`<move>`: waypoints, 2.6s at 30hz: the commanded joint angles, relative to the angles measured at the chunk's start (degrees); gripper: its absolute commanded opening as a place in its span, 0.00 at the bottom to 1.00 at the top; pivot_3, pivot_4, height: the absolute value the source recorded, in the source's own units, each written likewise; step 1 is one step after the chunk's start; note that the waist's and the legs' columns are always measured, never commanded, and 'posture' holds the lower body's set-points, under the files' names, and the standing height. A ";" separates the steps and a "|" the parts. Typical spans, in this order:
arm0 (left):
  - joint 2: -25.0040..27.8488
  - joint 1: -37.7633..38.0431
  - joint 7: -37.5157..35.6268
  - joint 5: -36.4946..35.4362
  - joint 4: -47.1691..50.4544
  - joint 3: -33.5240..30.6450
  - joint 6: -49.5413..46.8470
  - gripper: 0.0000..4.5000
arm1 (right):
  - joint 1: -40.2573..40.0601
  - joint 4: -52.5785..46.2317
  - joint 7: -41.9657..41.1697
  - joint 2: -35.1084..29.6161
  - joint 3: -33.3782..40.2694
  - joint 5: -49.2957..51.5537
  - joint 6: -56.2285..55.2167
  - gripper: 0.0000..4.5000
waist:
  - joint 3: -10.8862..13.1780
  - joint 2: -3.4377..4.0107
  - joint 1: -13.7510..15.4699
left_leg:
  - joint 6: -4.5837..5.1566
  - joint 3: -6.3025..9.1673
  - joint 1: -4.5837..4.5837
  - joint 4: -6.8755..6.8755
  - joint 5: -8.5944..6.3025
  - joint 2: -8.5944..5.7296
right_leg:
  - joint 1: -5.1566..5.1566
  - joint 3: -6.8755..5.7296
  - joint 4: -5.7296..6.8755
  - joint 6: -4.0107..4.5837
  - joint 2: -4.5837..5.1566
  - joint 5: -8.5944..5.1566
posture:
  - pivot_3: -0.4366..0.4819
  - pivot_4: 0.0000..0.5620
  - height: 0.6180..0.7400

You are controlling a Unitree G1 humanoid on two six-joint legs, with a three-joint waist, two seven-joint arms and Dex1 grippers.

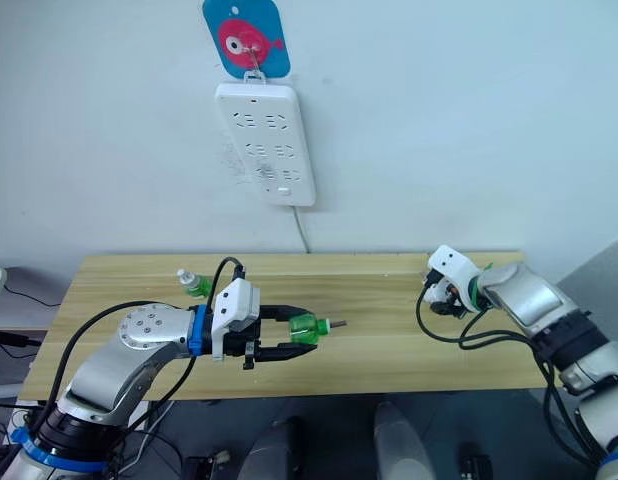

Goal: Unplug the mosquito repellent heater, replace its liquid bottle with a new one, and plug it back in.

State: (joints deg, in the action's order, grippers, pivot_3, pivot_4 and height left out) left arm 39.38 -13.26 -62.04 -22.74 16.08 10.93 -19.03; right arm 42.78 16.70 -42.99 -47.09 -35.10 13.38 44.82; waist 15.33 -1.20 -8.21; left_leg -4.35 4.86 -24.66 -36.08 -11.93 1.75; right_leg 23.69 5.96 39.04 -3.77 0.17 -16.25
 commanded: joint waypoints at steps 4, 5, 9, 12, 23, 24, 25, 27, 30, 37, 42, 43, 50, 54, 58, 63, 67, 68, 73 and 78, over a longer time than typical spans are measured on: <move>-1.36 -1.30 -0.51 2.00 -0.57 0.83 2.66 0.50 | 3.18 7.98 -5.44 2.82 1.06 -7.80 -2.63 0.68 | 0.01 0.02 -0.19 | 0.00 0.03 0.01 -0.02 0.00 0.00 | -0.02 -0.03 0.04 0.02 0.00 0.01 | 0.23 0.46 1.00; -1.54 -1.36 -0.64 2.31 -0.69 0.98 3.00 0.50 | 3.31 9.09 -5.72 3.32 1.14 -8.95 -3.28 0.68 | 0.01 0.03 -0.27 | 0.00 0.03 0.02 -0.03 0.00 0.00 | -0.04 -0.03 0.04 0.02 0.00 0.02 | 0.22 0.46 1.00; -2.51 -1.63 -0.47 3.27 -1.10 1.54 3.53 0.50 | 3.46 12.77 -5.51 5.52 2.46 -12.44 -5.47 0.68 | 0.02 0.03 -0.43 | 0.00 0.05 0.02 -0.03 0.00 0.00 | -0.04 -0.04 0.04 0.02 0.00 0.02 | 0.22 0.47 1.00; -3.08 -1.87 -0.45 3.89 -1.53 1.92 3.86 0.50 | 3.77 15.15 -5.71 6.87 3.44 -14.29 -6.22 0.68 | 0.02 0.03 -0.66 | 0.00 0.06 0.02 -0.03 0.00 -0.01 | -0.05 -0.05 0.05 0.02 0.00 0.03 | 0.21 0.47 1.00; -3.68 -2.31 -0.39 4.84 -3.07 1.71 4.72 0.50 | 3.41 13.77 -8.34 6.56 8.68 -17.33 -6.11 1.00 | 0.03 0.05 -1.50 | 0.00 0.11 0.10 -0.03 0.00 -0.01 | -0.15 -0.08 0.07 0.02 0.00 0.04 | 0.21 0.45 1.00; -3.67 -2.32 -0.40 4.98 -3.32 1.68 4.96 0.50 | 3.38 12.86 -8.83 6.05 9.54 -17.11 -5.57 1.00 | 0.03 0.05 -1.51 | 0.00 0.11 0.10 -0.04 0.00 -0.01 | -0.16 -0.08 0.07 0.02 0.01 0.04 | 0.21 0.45 1.00; -3.68 -2.31 -0.34 5.17 -3.55 1.67 5.24 0.50 | 3.21 11.50 -9.44 5.41 10.52 -16.67 -4.80 1.00 | 0.03 0.05 -1.51 | -0.01 0.11 0.10 -0.04 0.00 -0.01 | -0.16 -0.08 0.08 0.02 0.01 0.04 | 0.21 0.44 1.00; -4.06 -2.40 0.13 5.17 -4.06 1.31 5.77 0.50 | 2.66 5.74 -11.40 3.17 13.66 -14.66 -1.67 1.00 | 0.04 0.07 -1.49 | -0.01 0.11 0.11 -0.04 0.00 -0.03 | -0.17 -0.08 0.08 0.02 0.01 0.04 | 0.21 0.44 1.00; -6.07 -2.42 2.27 4.35 -4.43 0.04 6.47 0.50 | 0.68 -11.43 -16.30 -0.74 22.95 -5.03 12.00 1.00 | 0.07 0.14 -1.37 | -0.01 0.15 0.10 -0.03 0.00 -0.06 | -0.19 -0.10 0.09 0.01 0.05 0.04 | 0.21 0.43 1.00; -15.78 -2.79 12.97 4.29 -4.47 -3.27 8.03 0.50 | -14.10 -39.88 -11.94 11.30 51.44 15.73 30.73 1.00 | 0.01 0.07 -1.02 | 0.00 0.56 0.11 -0.03 0.00 -0.07 | -0.43 -0.46 0.05 0.02 0.02 0.04 | 0.20 0.42 1.00; -19.82 -1.71 16.60 3.20 -2.16 -2.94 5.27 0.50 | -20.80 -50.47 -4.33 25.29 60.24 24.60 37.64 1.00 | -0.03 0.13 -1.32 | -0.02 0.48 0.12 -0.17 0.01 -0.13 | -0.45 -0.37 0.11 -0.03 0.06 0.11 | 0.19 0.41 1.00; -20.35 -1.36 16.96 3.22 -1.71 -2.52 5.05 0.50 | -20.42 -51.23 -1.91 29.03 61.44 25.73 39.18 1.00 | -0.04 0.15 -1.51 | -0.02 0.46 0.13 -0.21 0.01 -0.12 | -0.46 -0.34 0.12 -0.03 0.05 0.13 | 0.18 0.41 1.00; -24.40 -1.59 20.20 3.91 0.32 -1.41 5.14 0.50 | -19.71 -50.63 11.18 45.71 61.14 27.87 40.63 1.00 | -0.15 0.27 -2.25 | -0.02 0.41 0.29 -0.17 0.01 -0.07 | -0.45 -0.28 0.35 -0.01 -0.03 0.13 | 0.18 0.39 1.00; -24.80 -1.66 20.45 4.38 0.95 -1.00 5.77 0.50 | -18.90 -49.27 14.39 48.90 60.56 29.17 39.39 1.00 | -0.16 0.29 -2.68 | -0.02 0.40 0.29 -0.17 0.01 -0.08 | -0.45 -0.28 0.34 -0.01 -0.01 0.13 | 0.19 0.38 1.00; -24.47 -1.32 20.08 4.65 1.46 -0.33 6.28 0.50 | -18.00 -47.52 16.73 50.53 61.11 31.47 38.03 1.00 | -0.16 0.29 -2.95 | -0.02 0.41 0.30 -0.13 0.01 -0.08 | -0.44 -0.29 0.35 -0.01 -0.02 0.13 | 0.20 0.39 1.00; -24.87 -1.03 20.96 4.68 1.70 -0.31 6.39 0.50 | -17.39 -44.93 18.59 50.36 62.09 34.89 37.47 0.96 | -0.16 0.30 -2.98 | -0.02 0.40 0.31 -0.11 0.01 -0.08 | -0.44 -0.28 0.35 -0.01 -0.02 0.13 | 0.20 0.38 1.00; -24.90 -0.87 20.95 4.96 1.78 0.41 7.30 0.50 | -17.42 -43.08 19.63 49.84 62.57 38.71 38.00 0.70 | -0.16 0.30 -2.98 | -0.02 0.40 0.31 -0.10 0.01 -0.08 | -0.44 -0.28 0.34 -0.01 -0.02 0.13 | 0.20 0.38 1.00; -24.85 -0.76 21.00 5.11 1.70 0.53 7.65 0.50 | -17.35 -42.55 20.11 49.96 63.03 39.96 38.25 0.62 | -0.16 0.30 -2.98 | -0.02 0.40 0.31 -0.10 0.01 -0.08 | -0.44 -0.28 0.34 -0.01 -0.02 0.13 | 0.20 0.38 1.00; -24.59 -0.20 20.92 5.25 1.59 0.72 8.66 0.50 | -17.74 -40.96 21.72 48.70 63.13 44.46 39.18 0.24 | -0.17 0.31 -3.00 | -0.02 0.37 0.31 -0.09 0.01 -0.08 | -0.44 -0.25 0.34 -0.01 -0.02 0.13 | 0.20 0.38 1.00; -24.22 0.46 21.27 6.27 1.40 1.00 9.62 0.50 | -18.56 -40.02 22.93 47.12 61.91 48.88 40.11 0.18 | -0.17 0.31 -3.00 | -0.01 0.35 0.31 -0.08 0.01 -0.08 | -0.44 -0.24 0.33 -0.01 -0.02 0.13 | 0.21 0.38 1.00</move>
State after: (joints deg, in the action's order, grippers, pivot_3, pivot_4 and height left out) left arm 15.47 -12.84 -41.84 -17.40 15.60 11.24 -10.47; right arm 24.49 -22.04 -19.52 0.08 29.05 58.03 83.40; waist 15.16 -0.90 -11.21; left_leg -4.37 5.21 -24.35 -36.17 -11.91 1.68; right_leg 23.25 5.72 39.36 -3.78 0.15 -16.12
